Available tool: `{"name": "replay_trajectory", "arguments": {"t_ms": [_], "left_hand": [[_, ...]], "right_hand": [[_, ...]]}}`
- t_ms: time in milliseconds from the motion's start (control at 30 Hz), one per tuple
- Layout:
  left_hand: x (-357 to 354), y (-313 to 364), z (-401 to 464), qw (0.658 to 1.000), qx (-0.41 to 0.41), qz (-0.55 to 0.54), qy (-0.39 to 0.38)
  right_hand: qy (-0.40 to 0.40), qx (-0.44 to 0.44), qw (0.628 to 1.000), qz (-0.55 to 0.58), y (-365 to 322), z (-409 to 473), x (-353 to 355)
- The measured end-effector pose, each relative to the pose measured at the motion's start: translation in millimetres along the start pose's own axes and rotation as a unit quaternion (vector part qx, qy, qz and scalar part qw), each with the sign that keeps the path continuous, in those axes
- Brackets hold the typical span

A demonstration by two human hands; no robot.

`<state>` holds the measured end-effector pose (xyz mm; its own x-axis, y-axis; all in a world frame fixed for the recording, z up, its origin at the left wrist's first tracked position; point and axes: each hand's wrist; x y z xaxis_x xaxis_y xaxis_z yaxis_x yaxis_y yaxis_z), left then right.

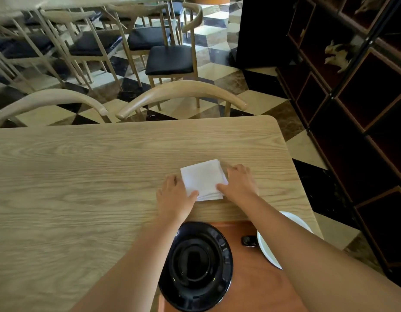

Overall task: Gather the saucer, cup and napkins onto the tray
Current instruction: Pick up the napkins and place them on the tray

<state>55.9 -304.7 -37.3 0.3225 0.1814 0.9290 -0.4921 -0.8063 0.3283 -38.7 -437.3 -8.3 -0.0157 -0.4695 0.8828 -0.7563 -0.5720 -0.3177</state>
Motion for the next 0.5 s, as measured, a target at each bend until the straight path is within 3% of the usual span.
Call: {"name": "replay_trajectory", "arguments": {"t_ms": [100, 300, 500], "left_hand": [[-3.9, 1.8, -2.6, 0.999, 0.021, -0.045, -0.003], [0.5, 3.4, 1.6, 0.975, 0.036, -0.22, 0.024], [23.3, 1.9, -8.5, 0.853, 0.157, -0.498, -0.016]], "right_hand": [[0.026, -0.007, 1.0, 0.013, -3.6, -2.1, -7.5], [0.046, -0.033, 0.978, 0.203, -12.0, -5.0, -16.2], [0.021, -0.086, 0.926, 0.367, -13.5, -16.5, -13.5]]}}
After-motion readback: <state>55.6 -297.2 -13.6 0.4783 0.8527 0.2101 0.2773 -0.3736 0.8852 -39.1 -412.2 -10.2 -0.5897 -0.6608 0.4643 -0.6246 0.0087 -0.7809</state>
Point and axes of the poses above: each hand's wrist, its own z-axis towards the middle knuckle, its own x-axis out of the back of the hand, y = z × x, and after that the axes turned 2 degrees about -z, right-handed
